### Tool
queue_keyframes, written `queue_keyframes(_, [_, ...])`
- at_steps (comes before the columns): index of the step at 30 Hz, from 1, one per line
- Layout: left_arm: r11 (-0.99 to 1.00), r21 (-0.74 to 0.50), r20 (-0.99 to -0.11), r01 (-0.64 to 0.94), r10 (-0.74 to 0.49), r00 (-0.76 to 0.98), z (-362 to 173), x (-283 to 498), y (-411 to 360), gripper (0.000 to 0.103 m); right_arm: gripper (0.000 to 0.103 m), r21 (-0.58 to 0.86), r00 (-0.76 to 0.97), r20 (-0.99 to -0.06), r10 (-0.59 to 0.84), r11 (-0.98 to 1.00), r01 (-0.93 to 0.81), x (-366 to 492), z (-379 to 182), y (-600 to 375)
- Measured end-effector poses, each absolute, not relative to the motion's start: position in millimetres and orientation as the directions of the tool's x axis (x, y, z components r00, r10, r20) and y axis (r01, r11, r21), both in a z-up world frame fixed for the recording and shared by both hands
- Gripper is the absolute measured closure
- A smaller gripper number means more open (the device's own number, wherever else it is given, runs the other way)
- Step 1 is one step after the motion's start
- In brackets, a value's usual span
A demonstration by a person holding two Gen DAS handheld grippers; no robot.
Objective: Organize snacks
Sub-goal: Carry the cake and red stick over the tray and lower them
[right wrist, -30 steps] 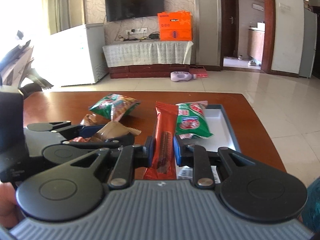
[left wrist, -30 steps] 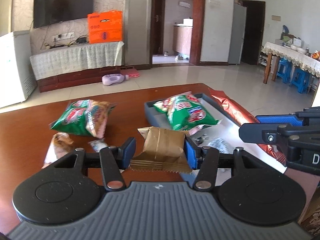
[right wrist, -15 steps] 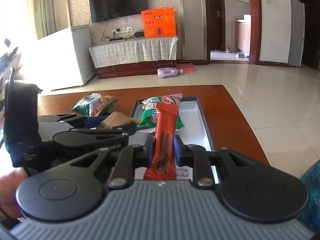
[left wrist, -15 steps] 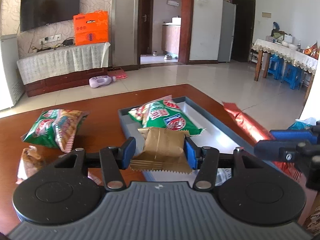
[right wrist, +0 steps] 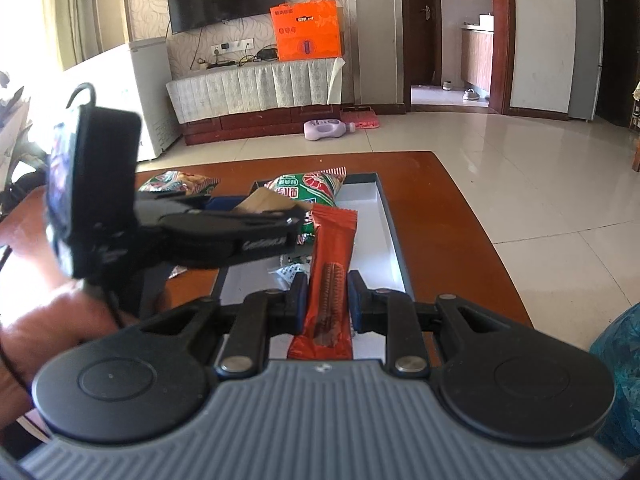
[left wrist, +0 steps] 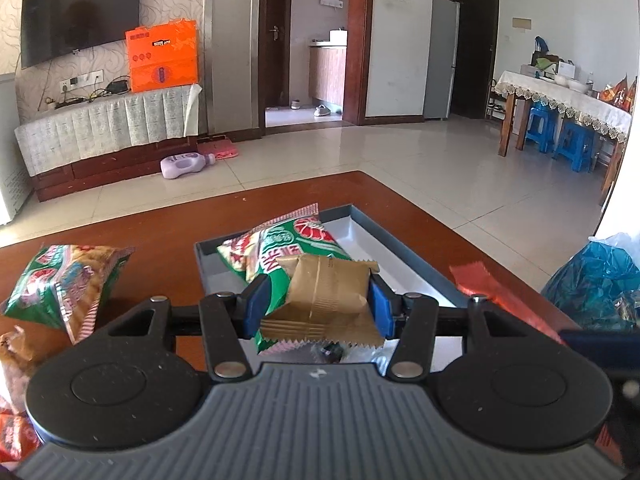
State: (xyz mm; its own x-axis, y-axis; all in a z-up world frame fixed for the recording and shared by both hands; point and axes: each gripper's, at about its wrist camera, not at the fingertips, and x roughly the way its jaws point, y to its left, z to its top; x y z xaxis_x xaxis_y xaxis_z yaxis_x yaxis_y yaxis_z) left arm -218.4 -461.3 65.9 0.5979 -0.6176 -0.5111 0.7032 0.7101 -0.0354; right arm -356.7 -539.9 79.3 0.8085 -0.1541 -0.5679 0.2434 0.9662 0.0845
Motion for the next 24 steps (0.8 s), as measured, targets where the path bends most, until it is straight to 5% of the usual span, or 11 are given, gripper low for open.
queue_keyframes(18, [0.695, -0.055, -0.522, 0.717, -0.632, 0.573, 54, -197, -494, 0.043, 0.079, 0.084, 0.786, -0.596, -0.167, 0.960, 0.267, -353, 72, -549])
queue_keyframes(24, [0.685, -0.052, -0.505, 0.727, -0.646, 0.573, 56, -200, -492, 0.031, 0.079, 0.083, 0.782, -0.601, -0.167, 0.960, 0.269, -353, 72, -547])
